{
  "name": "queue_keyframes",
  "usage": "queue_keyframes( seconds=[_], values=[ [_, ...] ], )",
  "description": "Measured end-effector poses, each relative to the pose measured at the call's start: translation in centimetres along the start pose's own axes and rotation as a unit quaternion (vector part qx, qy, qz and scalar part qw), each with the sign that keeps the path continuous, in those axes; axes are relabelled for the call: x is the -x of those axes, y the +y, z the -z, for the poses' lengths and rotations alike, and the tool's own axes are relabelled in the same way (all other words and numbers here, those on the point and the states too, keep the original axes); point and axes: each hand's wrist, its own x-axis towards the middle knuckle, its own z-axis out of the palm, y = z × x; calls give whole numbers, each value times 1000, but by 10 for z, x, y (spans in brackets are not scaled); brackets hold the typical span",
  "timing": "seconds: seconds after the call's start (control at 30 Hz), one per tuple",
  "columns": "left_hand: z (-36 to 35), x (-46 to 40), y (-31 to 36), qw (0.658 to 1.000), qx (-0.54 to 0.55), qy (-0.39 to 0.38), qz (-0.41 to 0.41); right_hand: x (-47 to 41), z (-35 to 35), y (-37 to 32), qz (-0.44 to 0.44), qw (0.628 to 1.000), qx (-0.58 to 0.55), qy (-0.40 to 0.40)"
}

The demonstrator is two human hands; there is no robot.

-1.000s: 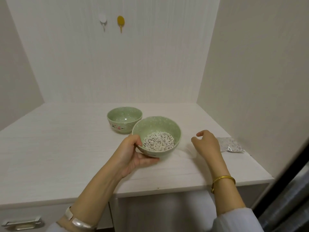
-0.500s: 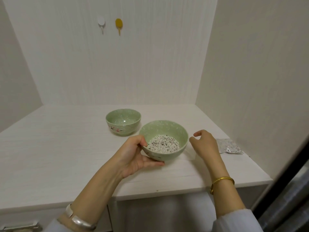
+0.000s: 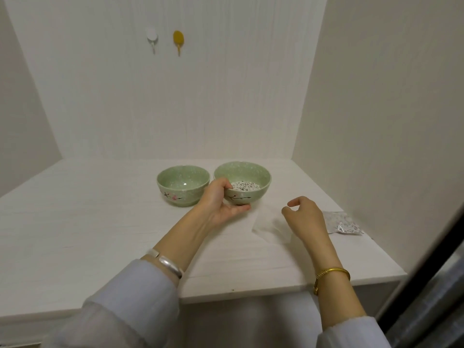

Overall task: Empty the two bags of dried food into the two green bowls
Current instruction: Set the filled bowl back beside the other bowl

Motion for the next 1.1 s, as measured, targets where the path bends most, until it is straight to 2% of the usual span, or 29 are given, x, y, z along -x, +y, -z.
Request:
queue_keyframes(
  seconds=[0.37, 0.9, 1.1],
  values=[
    [2, -58, -11, 999, 29, 43, -2, -4, 6, 7, 2, 1000, 5, 2],
    [5, -72, -12, 998, 33, 56, -10, -6, 7, 12, -4, 1000, 10, -6],
    [-4, -66, -14, 995, 25, 94, -17, -4, 17, 25, -41, 996, 49, 59]
  ],
)
